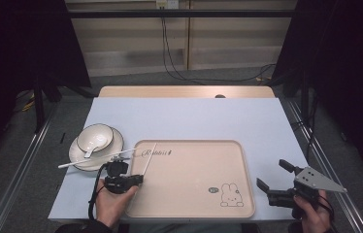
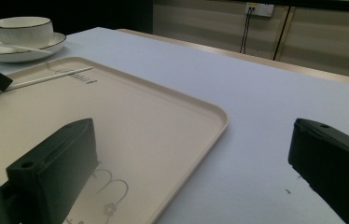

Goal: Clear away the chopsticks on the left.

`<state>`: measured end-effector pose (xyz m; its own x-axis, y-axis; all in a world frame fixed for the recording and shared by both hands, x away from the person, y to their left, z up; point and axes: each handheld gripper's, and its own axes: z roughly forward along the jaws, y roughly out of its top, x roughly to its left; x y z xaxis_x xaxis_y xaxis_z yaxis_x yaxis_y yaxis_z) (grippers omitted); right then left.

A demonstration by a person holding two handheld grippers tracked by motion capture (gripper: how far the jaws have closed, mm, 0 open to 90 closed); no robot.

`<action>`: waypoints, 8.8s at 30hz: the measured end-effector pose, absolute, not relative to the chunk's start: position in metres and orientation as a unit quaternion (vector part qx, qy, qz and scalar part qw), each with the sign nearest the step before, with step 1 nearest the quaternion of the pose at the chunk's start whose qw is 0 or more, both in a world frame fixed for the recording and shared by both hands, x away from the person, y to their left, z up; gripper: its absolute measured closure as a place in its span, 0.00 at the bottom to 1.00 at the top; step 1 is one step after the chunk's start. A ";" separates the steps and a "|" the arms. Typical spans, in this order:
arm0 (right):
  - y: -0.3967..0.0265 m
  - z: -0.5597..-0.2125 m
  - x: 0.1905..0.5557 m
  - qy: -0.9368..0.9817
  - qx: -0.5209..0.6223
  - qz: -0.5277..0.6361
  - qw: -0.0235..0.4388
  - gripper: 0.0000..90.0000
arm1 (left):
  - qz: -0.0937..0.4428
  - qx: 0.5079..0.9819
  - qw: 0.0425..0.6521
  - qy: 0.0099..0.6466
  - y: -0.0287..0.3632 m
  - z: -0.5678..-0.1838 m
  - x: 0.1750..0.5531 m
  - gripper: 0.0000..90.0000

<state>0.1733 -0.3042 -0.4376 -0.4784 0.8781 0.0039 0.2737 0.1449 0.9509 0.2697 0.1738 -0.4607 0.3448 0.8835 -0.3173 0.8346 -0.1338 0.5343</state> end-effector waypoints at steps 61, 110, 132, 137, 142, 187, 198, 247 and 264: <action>-0.304 -0.437 0.174 0.693 0.414 0.508 0.300 0.01 | 0.130 0.826 0.461 0.298 0.337 -0.402 0.263 0.17; -0.305 -0.438 0.171 0.695 0.417 0.503 0.300 0.01 | 0.127 0.905 0.342 0.221 0.354 -0.433 0.335 0.79; -0.305 -0.438 0.171 0.695 0.418 0.503 0.298 0.01 | 0.102 0.923 0.314 0.198 0.350 -0.440 0.340 0.88; -0.305 -0.438 0.171 0.695 0.418 0.502 0.300 0.01 | 0.088 0.928 0.306 0.194 0.351 -0.441 0.340 0.92; -0.305 -0.438 0.171 0.695 0.420 0.501 0.300 0.01 | 0.085 0.925 0.309 0.205 0.350 -0.441 0.340 0.94; -0.304 -0.438 0.173 0.694 0.417 0.506 0.299 0.01 | 0.048 0.848 0.406 0.338 0.320 -0.411 0.284 0.94; -0.304 -0.438 0.173 0.693 0.417 0.507 0.298 0.01 | 0.050 0.821 0.427 0.377 0.302 -0.407 0.268 0.94; -0.303 -0.438 0.174 0.696 0.414 0.506 0.298 0.01 | 0.058 0.774 0.380 0.503 0.197 -0.431 0.261 0.94; -0.303 -0.438 0.173 0.697 0.412 0.506 0.298 0.01 | 0.057 0.768 0.352 0.533 0.169 -0.444 0.257 0.94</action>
